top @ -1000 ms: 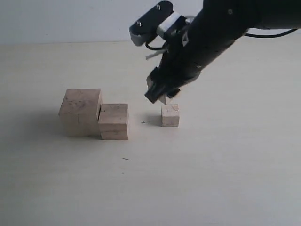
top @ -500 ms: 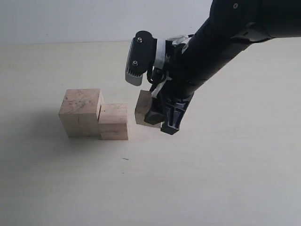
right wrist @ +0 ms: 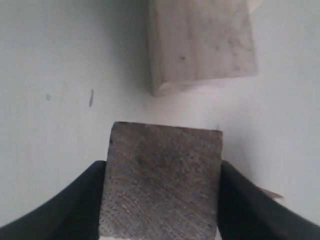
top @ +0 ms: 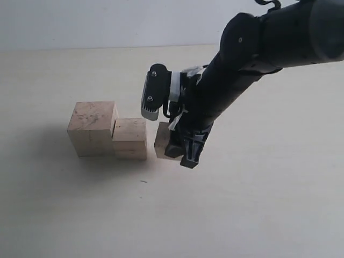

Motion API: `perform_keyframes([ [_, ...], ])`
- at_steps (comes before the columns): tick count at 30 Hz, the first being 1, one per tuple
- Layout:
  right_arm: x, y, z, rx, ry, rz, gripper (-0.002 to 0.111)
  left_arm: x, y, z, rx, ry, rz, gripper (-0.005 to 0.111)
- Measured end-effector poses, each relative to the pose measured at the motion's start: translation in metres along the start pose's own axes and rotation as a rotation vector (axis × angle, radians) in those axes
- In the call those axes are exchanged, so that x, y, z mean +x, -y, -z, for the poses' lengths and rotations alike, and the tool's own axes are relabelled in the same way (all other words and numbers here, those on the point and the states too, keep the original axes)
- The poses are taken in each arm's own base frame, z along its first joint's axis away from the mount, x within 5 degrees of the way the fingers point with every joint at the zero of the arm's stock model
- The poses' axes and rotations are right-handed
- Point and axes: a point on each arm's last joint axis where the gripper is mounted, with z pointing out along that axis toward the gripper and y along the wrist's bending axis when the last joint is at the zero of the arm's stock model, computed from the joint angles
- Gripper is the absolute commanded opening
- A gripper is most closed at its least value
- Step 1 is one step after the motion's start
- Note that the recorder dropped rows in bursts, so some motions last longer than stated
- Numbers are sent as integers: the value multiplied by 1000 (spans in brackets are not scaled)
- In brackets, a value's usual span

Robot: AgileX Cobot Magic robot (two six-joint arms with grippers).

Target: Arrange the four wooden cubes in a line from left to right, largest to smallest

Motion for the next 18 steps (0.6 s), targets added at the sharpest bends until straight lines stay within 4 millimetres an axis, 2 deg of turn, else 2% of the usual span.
perform_keyframes([
  [7,-4,-16,-21,-228,108,26,0,0,0,0,0,0,0,0],
  [18,-3,-16,-43,-257,163,43,0,0,0,0,0,0,0,0],
])
